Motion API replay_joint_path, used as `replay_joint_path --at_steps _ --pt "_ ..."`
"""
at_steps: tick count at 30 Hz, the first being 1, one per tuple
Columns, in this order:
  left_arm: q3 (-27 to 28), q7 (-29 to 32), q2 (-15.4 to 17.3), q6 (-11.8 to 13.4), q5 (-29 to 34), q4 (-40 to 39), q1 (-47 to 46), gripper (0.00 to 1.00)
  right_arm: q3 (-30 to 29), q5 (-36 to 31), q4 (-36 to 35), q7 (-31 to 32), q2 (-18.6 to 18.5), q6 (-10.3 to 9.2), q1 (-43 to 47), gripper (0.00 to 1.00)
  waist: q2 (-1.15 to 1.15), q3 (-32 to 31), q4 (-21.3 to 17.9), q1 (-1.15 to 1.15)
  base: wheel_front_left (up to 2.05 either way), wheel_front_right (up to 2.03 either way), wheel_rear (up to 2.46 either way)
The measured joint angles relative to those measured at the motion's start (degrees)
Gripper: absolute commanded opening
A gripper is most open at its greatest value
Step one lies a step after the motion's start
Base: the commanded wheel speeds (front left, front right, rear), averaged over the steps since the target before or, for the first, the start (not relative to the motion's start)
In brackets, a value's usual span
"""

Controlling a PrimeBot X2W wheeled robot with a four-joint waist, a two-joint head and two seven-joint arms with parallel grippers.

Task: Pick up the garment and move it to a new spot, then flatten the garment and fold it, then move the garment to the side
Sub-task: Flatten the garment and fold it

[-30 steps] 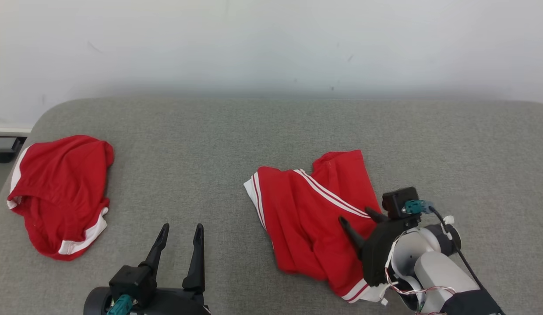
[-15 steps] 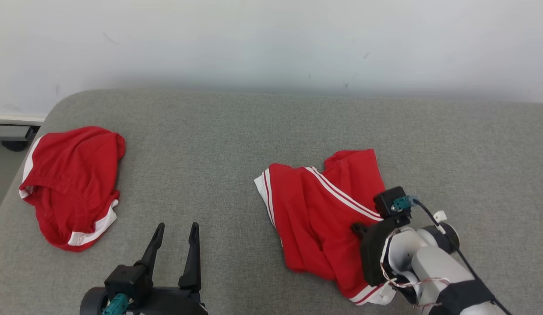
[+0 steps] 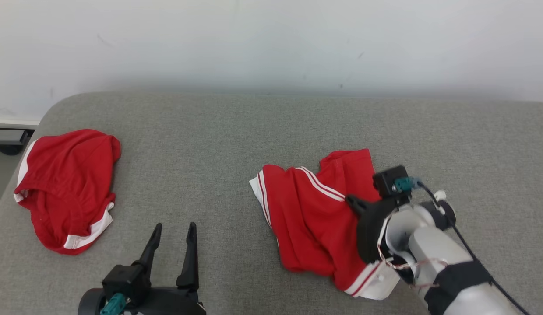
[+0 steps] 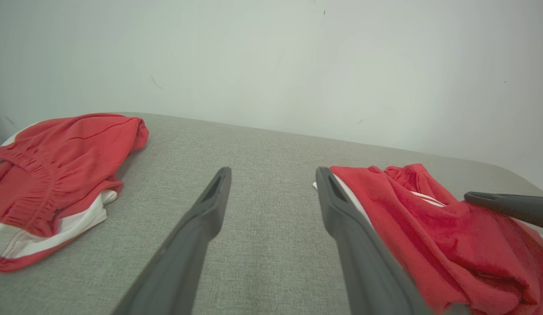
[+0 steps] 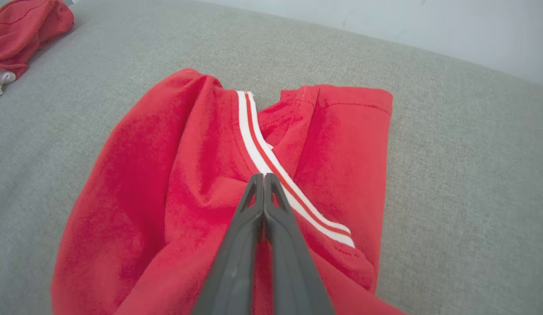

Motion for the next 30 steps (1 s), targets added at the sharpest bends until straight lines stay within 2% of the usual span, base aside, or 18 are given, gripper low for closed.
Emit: replay_joint_path --at_steps 9,12,16,20,21,25,30 --pt "-0.6 0.0 -0.6 -0.1 -0.1 0.9 -0.3 1.00 1.9 -1.0 -4.2 -8.2 0.2 0.38 -10.0 0.00 0.00 -1.0 -0.2 0.00 0.00 0.00 0.00" --pt "-0.2 0.0 -0.6 -0.1 -0.2 1.2 -0.2 1.00 4.9 -2.0 -6.5 -11.4 0.5 0.52 -11.2 0.00 0.00 -1.3 0.0 0.00 0.00 0.00 0.00" --pt "0.8 0.0 -0.6 0.0 -0.4 1.4 -0.1 1.00 14.6 -2.1 -11.3 -15.4 -0.5 0.58 -10.4 0.00 0.00 -1.9 -0.3 0.00 0.00 0.00 0.00" --pt "0.9 0.0 -0.6 0.0 -0.5 1.5 0.1 1.00 25.5 -0.3 -16.6 -19.2 -6.6 0.76 -7.0 0.00 0.00 -2.4 -1.0 0.00 0.00 0.00 0.00" --pt "0.9 0.0 -0.6 0.0 -0.5 1.5 0.2 1.00 27.2 0.3 -17.9 -21.1 -10.2 0.76 -4.4 0.00 0.00 -2.6 -1.4 0.00 0.00 0.00 0.00" --pt "1.3 0.0 -0.3 0.0 -0.5 1.4 1.6 1.00 29.1 0.9 -20.4 -23.4 -15.1 0.76 -2.3 0.00 0.00 -3.1 -2.7 0.00 0.00 0.00 0.00" --pt "1.2 0.0 -0.1 0.0 -0.5 1.4 2.2 1.00 30.1 2.2 -22.7 -23.9 -18.9 0.76 1.0 0.00 0.00 -3.4 -4.3 0.00 0.00 0.00 0.00"
